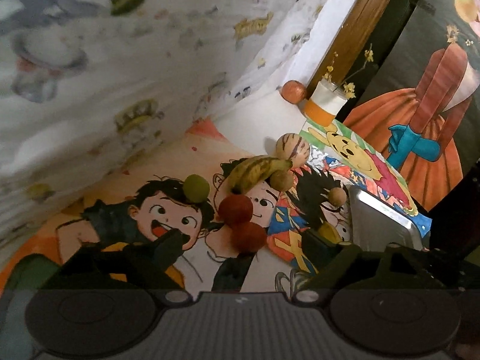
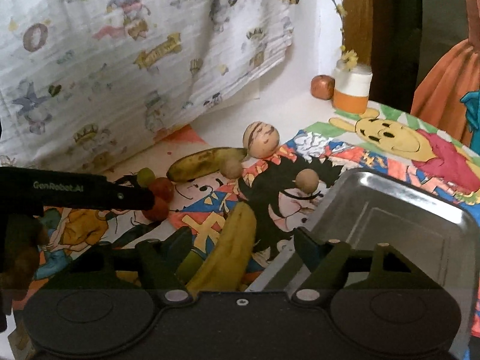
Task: Organize fruits
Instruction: 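Reach the right gripper to the banana while the left gripper reaches a red tomato, then grasp the banana with the right gripper while the left gripper grasps a red tomato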
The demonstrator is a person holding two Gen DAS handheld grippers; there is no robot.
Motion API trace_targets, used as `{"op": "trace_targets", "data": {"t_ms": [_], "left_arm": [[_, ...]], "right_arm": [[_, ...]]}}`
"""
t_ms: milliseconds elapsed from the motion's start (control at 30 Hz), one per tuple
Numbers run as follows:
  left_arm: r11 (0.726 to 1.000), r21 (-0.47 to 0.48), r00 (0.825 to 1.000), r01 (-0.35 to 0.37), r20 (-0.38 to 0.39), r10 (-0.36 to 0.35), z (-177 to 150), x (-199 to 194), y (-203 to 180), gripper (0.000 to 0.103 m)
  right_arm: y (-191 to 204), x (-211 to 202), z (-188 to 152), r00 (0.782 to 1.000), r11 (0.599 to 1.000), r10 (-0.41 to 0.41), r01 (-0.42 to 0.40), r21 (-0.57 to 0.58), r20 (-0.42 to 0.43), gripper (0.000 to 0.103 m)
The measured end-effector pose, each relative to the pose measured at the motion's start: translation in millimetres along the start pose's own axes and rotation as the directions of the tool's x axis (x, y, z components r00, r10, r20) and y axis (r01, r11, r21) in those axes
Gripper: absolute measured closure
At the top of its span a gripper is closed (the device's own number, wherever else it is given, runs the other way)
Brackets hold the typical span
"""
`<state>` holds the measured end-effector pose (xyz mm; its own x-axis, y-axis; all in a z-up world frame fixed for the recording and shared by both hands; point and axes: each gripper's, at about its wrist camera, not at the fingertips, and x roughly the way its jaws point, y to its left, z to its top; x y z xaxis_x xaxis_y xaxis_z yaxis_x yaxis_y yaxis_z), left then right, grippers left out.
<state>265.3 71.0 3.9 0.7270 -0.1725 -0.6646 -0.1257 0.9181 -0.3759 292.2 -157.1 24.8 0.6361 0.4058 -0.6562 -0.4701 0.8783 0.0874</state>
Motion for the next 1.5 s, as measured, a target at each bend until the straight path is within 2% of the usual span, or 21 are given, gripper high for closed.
{"op": "trace_targets", "data": {"t_ms": [167, 267, 433, 567, 767, 867, 1133, 1333, 1500], "left_arm": [[1.0, 0.017, 1.0, 0.007, -0.028, -0.006, -0.4, 14.4, -6.7, 0.031], [1.0, 0.018, 0.999, 0.013, -0.045, -0.012, 0.1, 21.0, -9.0, 0.043], [1.0, 0.017, 0.998, 0.004, -0.057, -0.003, 0.5, 27.8, -9.4, 0.053], [1.0, 0.014, 0.998, -0.021, -0.064, 0.022, 2.8, 30.8, -10.7, 0.067], [1.0, 0.006, 0.998, -0.024, -0.065, 0.025, 1.9, 29.8, -10.1, 0.069], [1.0, -0.001, 0.997, -0.023, -0.068, 0.023, 0.8, 27.2, -11.0, 0.069], [1.0, 0.0, 1.0, -0.019, -0.019, 0.019, 3.4, 7.2, -27.0, 0.069], [1.0, 0.018, 1.0, -0.006, 0.025, 0.005, 7.7, -9.0, -51.2, 0.069], [0.998, 0.047, 0.999, 0.038, 0.037, -0.04, 7.7, -12.5, -81.0, 0.069]], "right_arm": [[0.1, 12.3, -1.2, 1.0, 1.0, -0.003, 0.003, 0.004, -0.023, 0.041], [0.9, 17.7, -2.0, 0.999, 1.0, 0.004, -0.003, 0.005, -0.035, 0.044], [3.7, 27.3, -1.4, 0.998, 1.0, 0.007, -0.006, 0.006, -0.059, 0.049], [3.9, 33.8, -2.8, 0.997, 1.0, 0.007, -0.005, 0.024, -0.078, 0.057], [1.4, 34.4, -5.5, 0.998, 0.996, 0.019, -0.013, 0.09, -0.063, 0.065], [-6.6, 32.4, -6.4, 0.998, 0.986, 0.037, -0.029, 0.167, -0.048, 0.068], [-28.5, 0.0, -12.8, 0.995, 0.936, 0.062, -0.083, 0.341, 0.073, 0.071], [-54.2, -46.3, -11.6, 0.982, 0.906, 0.03, -0.107, 0.41, 0.189, 0.071], [-88.3, -85.5, -5.7, 0.974, 0.92, -0.044, -0.046, 0.389, 0.221, 0.071]]}}
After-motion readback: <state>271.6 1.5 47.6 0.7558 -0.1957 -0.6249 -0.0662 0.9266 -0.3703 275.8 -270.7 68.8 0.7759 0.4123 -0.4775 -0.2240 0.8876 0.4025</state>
